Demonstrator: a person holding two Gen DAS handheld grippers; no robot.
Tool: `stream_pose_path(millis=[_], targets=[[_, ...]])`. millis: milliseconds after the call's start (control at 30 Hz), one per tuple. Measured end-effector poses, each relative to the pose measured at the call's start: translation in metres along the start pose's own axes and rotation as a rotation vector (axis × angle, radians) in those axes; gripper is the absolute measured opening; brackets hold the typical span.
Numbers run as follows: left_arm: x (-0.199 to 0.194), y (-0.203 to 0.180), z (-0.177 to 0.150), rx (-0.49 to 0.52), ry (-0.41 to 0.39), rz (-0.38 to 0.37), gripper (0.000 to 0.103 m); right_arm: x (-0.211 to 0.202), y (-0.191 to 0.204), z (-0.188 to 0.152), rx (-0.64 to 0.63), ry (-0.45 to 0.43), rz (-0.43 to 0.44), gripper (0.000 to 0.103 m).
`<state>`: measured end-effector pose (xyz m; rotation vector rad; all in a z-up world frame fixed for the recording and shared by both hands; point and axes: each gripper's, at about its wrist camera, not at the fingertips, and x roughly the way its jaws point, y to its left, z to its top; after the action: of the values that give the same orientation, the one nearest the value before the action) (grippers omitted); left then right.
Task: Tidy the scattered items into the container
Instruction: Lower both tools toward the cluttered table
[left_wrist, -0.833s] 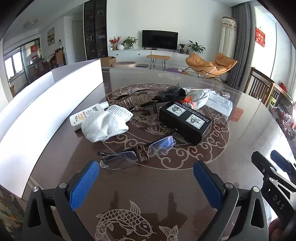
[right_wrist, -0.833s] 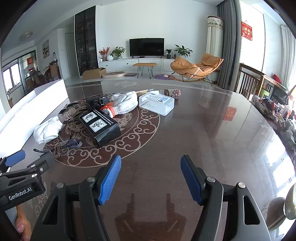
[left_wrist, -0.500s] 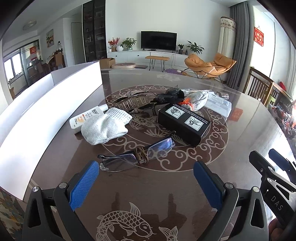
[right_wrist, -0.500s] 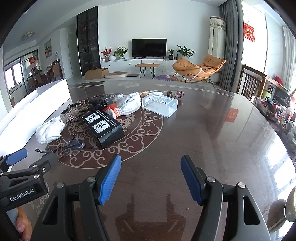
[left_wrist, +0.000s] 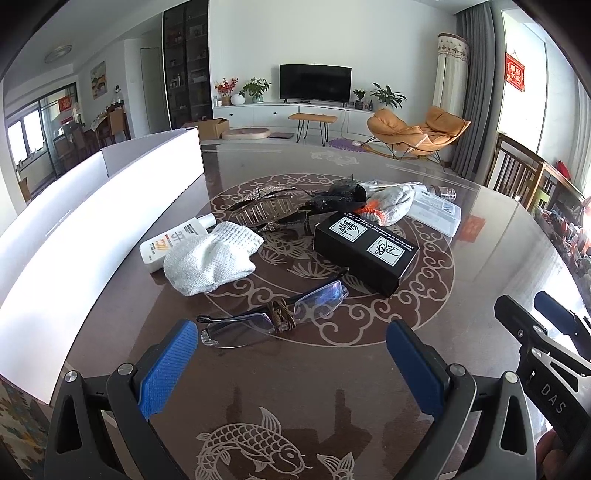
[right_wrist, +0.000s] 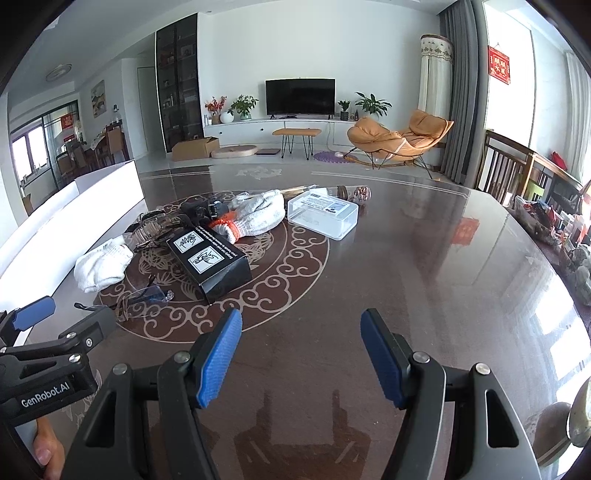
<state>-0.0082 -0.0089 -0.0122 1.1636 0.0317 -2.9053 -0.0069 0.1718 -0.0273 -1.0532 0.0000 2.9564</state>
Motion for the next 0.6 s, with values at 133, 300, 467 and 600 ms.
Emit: stream_pose_path(millis=[133, 300, 467, 600], targets=[[0.002, 0.001, 0.001, 0.000, -0.002, -0.004, 0.103, -0.001, 0.000, 0.001, 0.004, -0.006, 0.004, 0.068], [0.010, 0.001, 0.001, 0.020, 0.012, -0.003, 0.103, 0.007, -0.001, 0.001, 0.001, 0.016, 0.007, 0.068], [0.020, 0.004, -0.002, 0.021, 0.036, -0.010, 0.103, 0.012, -0.004, -0.001, 0.016, 0.027, 0.018, 0.068], [0.027, 0.002, -0.004, 0.045, 0.045, -0.011, 0.103, 0.021, -0.004, -0.004, 0.010, 0.051, 0.026, 0.068]])
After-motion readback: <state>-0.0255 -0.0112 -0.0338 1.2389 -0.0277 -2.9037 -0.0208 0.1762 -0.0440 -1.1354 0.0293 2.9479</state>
